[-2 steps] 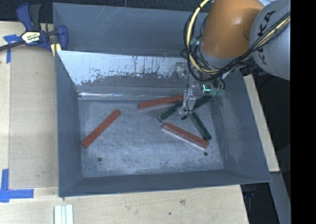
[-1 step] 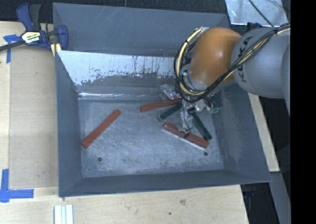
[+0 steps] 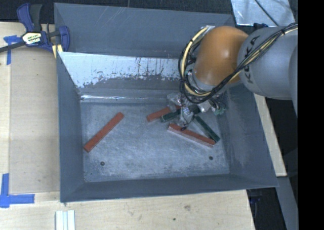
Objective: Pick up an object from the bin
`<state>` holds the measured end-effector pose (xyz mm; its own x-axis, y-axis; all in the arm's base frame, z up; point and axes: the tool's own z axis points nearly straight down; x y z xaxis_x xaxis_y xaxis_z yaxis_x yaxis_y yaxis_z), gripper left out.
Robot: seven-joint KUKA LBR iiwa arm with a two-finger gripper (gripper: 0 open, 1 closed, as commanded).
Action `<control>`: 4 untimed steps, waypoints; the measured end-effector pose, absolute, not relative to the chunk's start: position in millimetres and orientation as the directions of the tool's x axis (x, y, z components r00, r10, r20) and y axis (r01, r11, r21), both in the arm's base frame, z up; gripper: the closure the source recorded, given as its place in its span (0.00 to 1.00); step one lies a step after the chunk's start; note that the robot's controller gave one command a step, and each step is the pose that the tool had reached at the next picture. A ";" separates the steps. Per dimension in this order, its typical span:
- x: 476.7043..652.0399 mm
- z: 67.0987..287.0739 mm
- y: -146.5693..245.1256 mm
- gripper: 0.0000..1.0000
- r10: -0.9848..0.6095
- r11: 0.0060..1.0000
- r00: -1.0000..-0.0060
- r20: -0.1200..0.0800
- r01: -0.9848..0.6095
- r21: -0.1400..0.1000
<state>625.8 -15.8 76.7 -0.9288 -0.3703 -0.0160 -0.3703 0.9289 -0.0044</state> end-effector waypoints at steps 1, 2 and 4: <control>630.9 77.4 -13.3 1.00 -0.840 0.543 -0.543 -0.012 -0.840 -0.017; 627.8 250.3 -23.9 1.00 -0.890 0.456 -0.456 -0.006 -0.890 -0.012; 581.4 175.7 3.3 1.00 -0.897 0.441 -0.441 -0.001 -0.897 0.002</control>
Offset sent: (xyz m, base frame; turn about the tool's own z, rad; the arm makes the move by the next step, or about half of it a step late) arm -0.0009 0.0038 -0.0067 -0.6225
